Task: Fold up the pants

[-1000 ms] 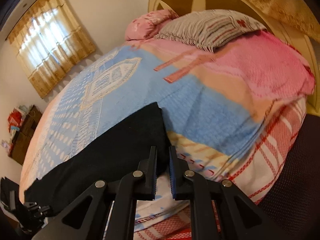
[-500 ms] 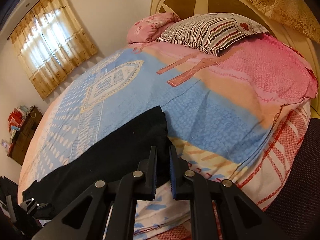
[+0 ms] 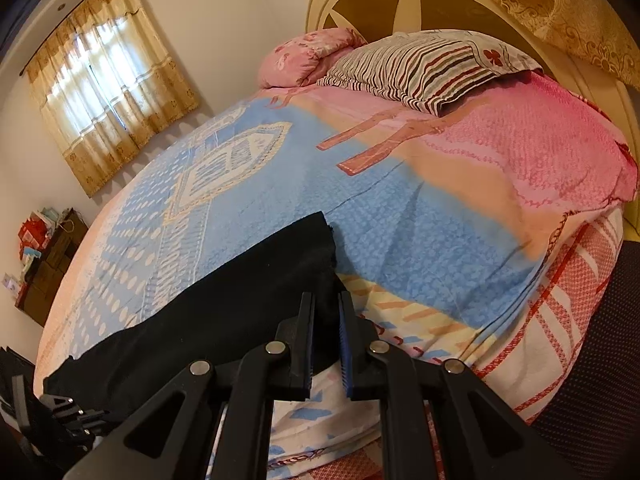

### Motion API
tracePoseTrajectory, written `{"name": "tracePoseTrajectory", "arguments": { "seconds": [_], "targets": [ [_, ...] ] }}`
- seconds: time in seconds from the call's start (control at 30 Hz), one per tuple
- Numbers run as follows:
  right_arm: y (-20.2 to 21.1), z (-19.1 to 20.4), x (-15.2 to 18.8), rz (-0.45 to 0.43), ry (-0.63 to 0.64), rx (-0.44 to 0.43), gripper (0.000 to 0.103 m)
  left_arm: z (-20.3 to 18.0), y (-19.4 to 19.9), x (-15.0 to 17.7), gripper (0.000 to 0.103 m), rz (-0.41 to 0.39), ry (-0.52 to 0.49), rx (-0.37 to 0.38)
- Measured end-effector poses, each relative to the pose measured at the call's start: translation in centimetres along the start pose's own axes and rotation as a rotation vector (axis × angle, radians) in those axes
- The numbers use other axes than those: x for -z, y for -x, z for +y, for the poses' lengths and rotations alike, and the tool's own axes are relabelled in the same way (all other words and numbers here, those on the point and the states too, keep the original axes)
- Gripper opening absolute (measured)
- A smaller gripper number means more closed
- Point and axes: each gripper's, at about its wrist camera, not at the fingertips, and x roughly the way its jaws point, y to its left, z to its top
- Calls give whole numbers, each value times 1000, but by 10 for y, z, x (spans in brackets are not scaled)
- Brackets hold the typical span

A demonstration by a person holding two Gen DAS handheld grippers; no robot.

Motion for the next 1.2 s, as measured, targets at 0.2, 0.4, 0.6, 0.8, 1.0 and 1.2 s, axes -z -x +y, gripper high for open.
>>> {"name": "tracePoseTrajectory", "arguments": {
  "seconds": [0.2,0.4,0.6,0.8,1.0,1.2],
  "targets": [
    [6,2,-3,-15,7,5,10,4,13,-1,7,-34,11,16],
    [4,-1,0,-2,4,9,10,0,2,6,7,6,-4,39],
    [19,-7,3,-21,-14,-17,9,-1,11,11,4,-18,2,31],
    [-2,-19,4,25,-45,-5,9,16,3,21,4,2,80,72],
    [24,1,8,-46,29,109,51,8,3,20,9,-9,58,44],
    [45,73,35,-35,297,56,51,-7,6,14,12,-38,-35,-49]
  ]
}}
